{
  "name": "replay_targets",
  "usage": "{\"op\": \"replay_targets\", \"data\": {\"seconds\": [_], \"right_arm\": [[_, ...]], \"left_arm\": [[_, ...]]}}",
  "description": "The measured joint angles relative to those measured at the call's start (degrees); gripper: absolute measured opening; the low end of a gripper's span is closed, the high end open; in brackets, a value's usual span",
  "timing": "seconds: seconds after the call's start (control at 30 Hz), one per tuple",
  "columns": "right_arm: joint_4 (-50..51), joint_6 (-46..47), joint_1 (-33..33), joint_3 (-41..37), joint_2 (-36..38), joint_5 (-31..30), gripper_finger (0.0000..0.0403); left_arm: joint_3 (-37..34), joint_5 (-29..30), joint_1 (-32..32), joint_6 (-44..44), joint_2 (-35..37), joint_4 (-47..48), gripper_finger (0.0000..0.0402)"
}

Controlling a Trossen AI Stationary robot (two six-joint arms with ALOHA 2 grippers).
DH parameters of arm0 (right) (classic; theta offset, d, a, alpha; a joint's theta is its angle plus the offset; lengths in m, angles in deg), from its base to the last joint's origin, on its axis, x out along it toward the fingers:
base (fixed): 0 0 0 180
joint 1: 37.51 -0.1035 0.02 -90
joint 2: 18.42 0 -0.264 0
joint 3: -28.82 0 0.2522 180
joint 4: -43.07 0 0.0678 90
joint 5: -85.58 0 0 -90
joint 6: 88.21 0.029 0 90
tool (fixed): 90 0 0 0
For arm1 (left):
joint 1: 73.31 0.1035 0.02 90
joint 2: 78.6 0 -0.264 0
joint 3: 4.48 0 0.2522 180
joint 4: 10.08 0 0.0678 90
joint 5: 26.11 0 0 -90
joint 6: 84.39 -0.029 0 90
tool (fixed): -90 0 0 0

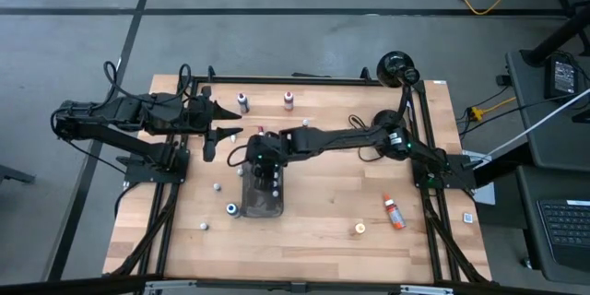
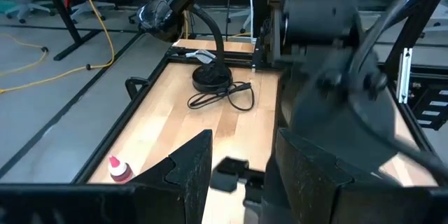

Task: Pick & Place food coloring
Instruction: Put the orange food coloring bottle into the bin

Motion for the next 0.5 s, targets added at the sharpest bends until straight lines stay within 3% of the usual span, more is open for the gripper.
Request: {"op": "replay_targets", "data": {"seconds": [0.27,0.5], "right_arm": [[10.2,3.1,-0.7,5.8,0.1,1.8,0.0162],[15.1,4.6,-2.9,5.5,1.2,1.9,0.0162]], "left_arm": [[0.0,-0.1,0.0,1.7,0.8,-0.8,0.0155],[0.0,0.1,0.0,1.7,4.1,-1.1,0.0155]]}}
